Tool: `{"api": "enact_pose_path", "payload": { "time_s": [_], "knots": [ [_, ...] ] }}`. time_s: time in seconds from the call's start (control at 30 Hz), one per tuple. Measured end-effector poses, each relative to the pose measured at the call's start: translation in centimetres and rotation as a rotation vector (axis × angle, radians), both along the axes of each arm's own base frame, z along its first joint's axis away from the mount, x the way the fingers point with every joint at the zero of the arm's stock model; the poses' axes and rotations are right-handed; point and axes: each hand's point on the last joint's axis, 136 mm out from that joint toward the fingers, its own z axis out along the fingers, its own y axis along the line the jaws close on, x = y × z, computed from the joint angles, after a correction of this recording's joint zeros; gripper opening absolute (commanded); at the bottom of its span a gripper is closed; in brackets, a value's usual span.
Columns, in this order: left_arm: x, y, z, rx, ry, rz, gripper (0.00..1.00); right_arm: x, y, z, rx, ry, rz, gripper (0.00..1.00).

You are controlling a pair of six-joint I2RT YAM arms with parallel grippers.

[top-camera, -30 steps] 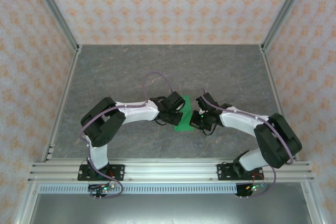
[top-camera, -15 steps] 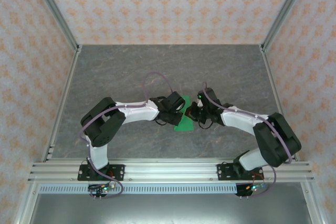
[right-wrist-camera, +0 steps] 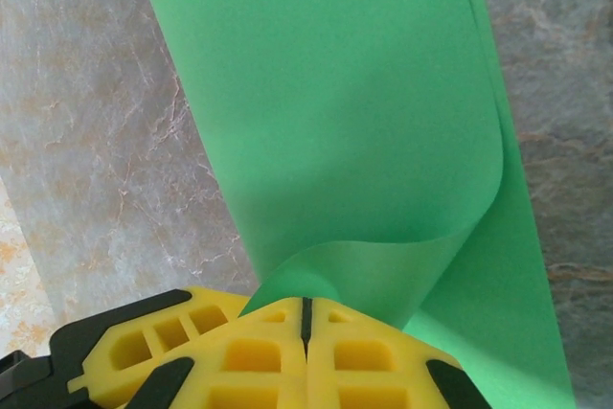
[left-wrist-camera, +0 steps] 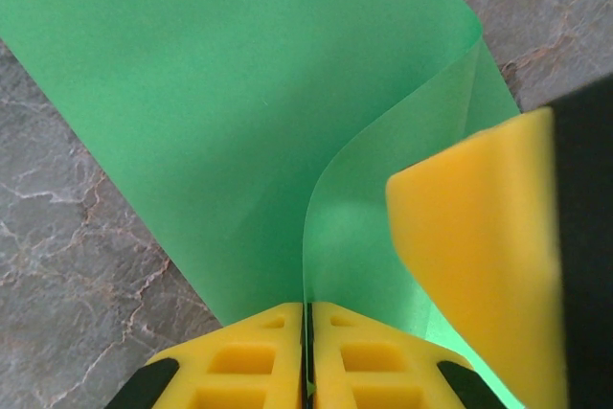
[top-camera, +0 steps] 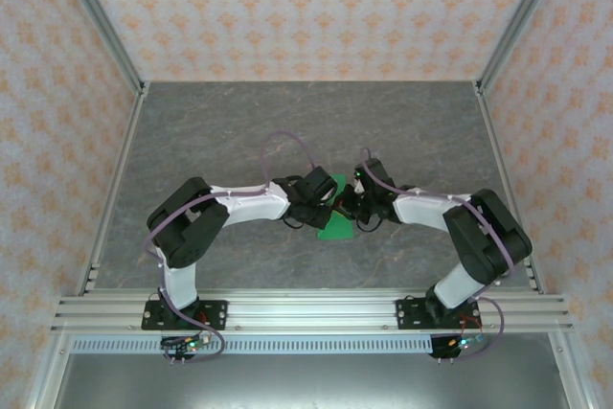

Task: Fold a paper plane with a square sheet of paper (fold left side to right side)
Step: Fold the triangle a second time at the center of the table.

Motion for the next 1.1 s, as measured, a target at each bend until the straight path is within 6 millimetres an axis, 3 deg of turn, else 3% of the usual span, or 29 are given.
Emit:
{"api": "enact_pose_path", "payload": {
  "time_s": [0.73,1.1],
  "knots": [
    [0.0,0.0,0.0,0.000,0.000,-0.001,0.11,-0.7,-1.2,-1.7,-0.103,0.028,0.041,0.00],
    [-0.1,-0.1,0.0,-0.003,0.002,-0.002,0.20,-0.7,-1.3,-2.0,-0.130,0.034,0.055,0.00]
  ]
}}
